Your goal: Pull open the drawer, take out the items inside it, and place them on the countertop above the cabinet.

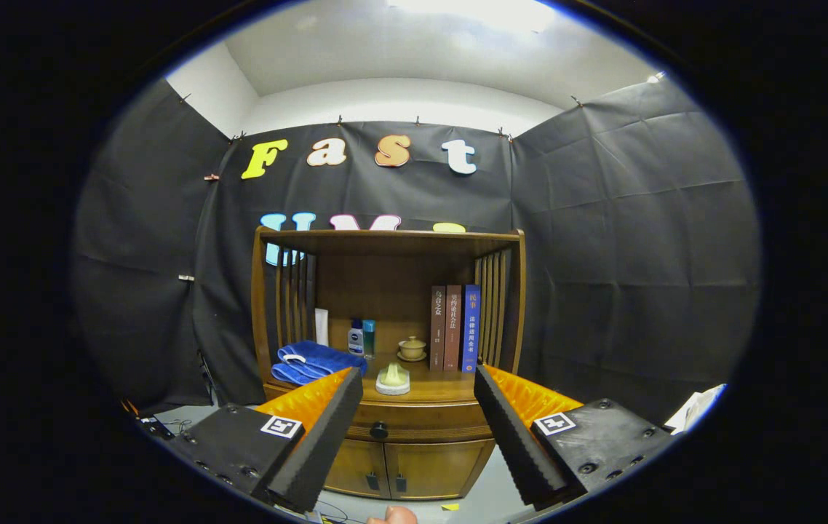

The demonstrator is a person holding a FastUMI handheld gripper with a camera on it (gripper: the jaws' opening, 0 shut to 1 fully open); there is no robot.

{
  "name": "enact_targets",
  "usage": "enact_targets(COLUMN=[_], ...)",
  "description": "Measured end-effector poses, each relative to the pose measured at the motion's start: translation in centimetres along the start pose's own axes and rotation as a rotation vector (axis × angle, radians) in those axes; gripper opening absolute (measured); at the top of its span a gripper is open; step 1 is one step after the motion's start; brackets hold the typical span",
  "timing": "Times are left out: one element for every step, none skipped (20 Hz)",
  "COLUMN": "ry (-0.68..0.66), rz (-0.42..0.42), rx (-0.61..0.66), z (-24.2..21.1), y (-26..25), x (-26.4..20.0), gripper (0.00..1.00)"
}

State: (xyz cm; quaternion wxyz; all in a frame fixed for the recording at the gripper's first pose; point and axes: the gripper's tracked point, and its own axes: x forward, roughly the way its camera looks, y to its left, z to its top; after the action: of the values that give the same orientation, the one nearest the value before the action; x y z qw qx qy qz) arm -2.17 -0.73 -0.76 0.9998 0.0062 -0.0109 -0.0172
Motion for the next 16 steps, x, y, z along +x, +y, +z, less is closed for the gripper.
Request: enact_targets(ry=[0.002,0.004,0.002,0.003,0.003,0.002,0.002,0.002,0.005,0.007,0.009,0.009,0.009,0.005,0.003,0.003], rz=[0.003,0.003,0.001,0.0,0.001,0.003,0.005,0.007,0.006,0.005,0.006,0.008,0.008,0.012,0.011,0.01], rx=[0.003,0.003,0.0,-0.003,-0.005,-0.007,-0.01,-0.014,-0.019,-0.022,-0.022,-0.02,-0.019,-0.019,-0.022,-0.027], z=[-0.09,-0.16,-0.13,-0.14,-0.12,-0.11,-0.15,-0.22,-0.36,-0.43,-0.45,-0.55,-0.49,-0.45,-0.38,-0.43], y=[0.08,0.07,-0.03,-0.01,0.14,0.24,0.26,0.3,0.24,0.27,0.39,0.43,0.52,0.63,0.6,0.57], x=[-0.02,-0.04,-0.02,0.04,0.0,0.03,-0.01,-0.01,-0.08,-0.07,-0.11,-0.08,-0.1,-0.07,-0.05,0.04], gripper=[1.0,1.0,1.0,1.0,1.0,1.0,1.0,1.0,1.0,1.0,1.0,1.0,1.0,1.0,1.0,1.0])
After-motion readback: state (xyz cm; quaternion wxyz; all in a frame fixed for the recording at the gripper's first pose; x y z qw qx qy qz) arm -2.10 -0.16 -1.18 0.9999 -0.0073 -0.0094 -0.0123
